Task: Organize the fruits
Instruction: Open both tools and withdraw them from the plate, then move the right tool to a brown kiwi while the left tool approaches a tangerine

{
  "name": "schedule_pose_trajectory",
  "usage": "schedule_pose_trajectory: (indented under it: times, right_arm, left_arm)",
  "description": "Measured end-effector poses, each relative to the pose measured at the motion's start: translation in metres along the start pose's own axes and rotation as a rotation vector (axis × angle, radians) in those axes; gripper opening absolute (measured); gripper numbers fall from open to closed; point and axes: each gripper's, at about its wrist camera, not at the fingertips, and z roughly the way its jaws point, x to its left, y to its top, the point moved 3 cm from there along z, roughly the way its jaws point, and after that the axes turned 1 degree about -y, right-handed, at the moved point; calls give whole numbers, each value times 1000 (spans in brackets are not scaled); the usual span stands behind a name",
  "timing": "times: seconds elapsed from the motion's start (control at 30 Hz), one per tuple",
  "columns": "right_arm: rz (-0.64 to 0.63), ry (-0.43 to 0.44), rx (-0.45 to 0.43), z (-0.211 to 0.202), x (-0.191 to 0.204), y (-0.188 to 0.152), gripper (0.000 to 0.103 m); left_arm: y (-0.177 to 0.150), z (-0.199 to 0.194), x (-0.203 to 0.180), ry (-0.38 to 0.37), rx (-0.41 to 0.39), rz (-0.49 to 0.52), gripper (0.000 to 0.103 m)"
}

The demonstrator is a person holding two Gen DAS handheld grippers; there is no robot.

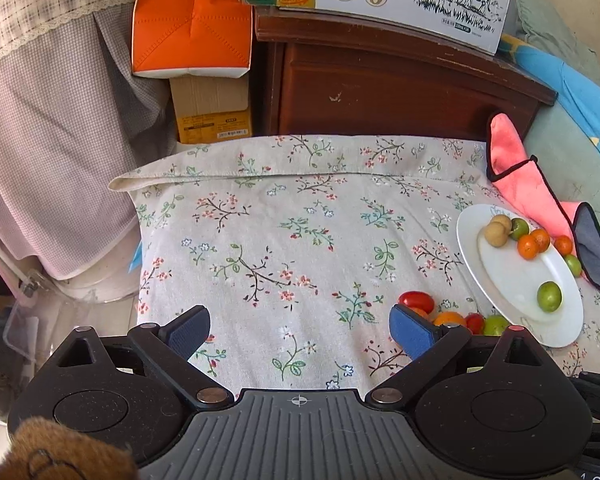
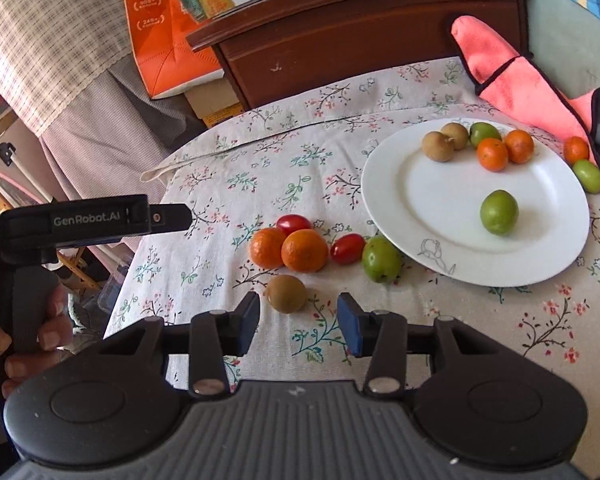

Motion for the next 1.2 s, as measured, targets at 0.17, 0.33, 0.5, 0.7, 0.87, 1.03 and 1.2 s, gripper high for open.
schedule_pose_trajectory:
  times: [0.17,0.33,0.5,0.7,0.87,1.03,1.2]
  right_arm:
    - [-75,-7,-1,12,12,-3,44]
    - [-91,-27,0,23,14,-3,44]
    - [-123,-44,2,30,18,-5,44]
    - [-140,-66,-6,36,18,-6,37]
    - [-144,-60,-8,35,17,-6,27]
    - [-123,-69,-3,28,12,-7,27]
    - [-84,-67,5,23,5,-9,27]
  left_arm:
    - [-14,16,5,52,55,-8,98]
    - [-24,29,15,98,104,-37,98]
    - [-30,37,18,119,126,-30,102]
    - [-33,37,16,124,119,-24,103]
    - [-31,39,15,120,149,-27,103]
    - [-24,32,3,30,130,-8,103]
    - [-10,23,-14,-50,56,-39,103]
